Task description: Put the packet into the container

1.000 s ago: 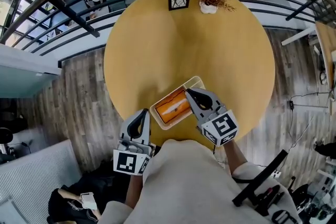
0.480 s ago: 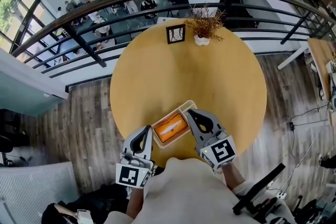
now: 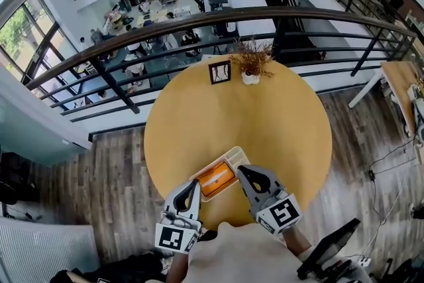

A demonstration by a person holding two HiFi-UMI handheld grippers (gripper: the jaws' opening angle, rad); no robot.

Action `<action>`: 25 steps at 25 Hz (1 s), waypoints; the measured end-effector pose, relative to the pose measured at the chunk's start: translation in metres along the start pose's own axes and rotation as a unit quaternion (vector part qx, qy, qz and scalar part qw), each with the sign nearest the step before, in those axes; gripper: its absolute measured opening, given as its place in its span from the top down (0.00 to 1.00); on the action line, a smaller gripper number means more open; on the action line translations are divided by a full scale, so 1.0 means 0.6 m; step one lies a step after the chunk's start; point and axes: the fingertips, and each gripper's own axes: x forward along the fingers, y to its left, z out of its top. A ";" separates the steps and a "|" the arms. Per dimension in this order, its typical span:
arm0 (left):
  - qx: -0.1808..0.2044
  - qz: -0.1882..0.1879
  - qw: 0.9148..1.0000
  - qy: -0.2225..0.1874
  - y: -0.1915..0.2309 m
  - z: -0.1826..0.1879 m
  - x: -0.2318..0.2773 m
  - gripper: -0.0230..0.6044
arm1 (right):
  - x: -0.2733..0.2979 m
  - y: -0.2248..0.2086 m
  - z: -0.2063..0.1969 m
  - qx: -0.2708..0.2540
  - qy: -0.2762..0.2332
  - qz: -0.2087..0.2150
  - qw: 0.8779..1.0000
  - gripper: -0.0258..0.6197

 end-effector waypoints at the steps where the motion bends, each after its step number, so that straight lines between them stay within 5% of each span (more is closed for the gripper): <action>1: 0.002 -0.004 1.000 -0.004 -0.003 0.003 -0.001 0.96 | -0.005 0.006 0.003 -0.002 -0.003 -0.001 1.000 0.95; 9: 0.018 -0.028 0.999 -0.029 -0.023 0.033 -0.069 0.96 | -0.035 0.090 0.000 -0.006 -0.017 -0.011 1.000 0.95; 25: 0.005 -0.047 0.998 -0.039 -0.105 -0.004 -0.249 0.96 | -0.157 0.256 -0.055 -0.032 -0.005 -0.032 0.999 0.95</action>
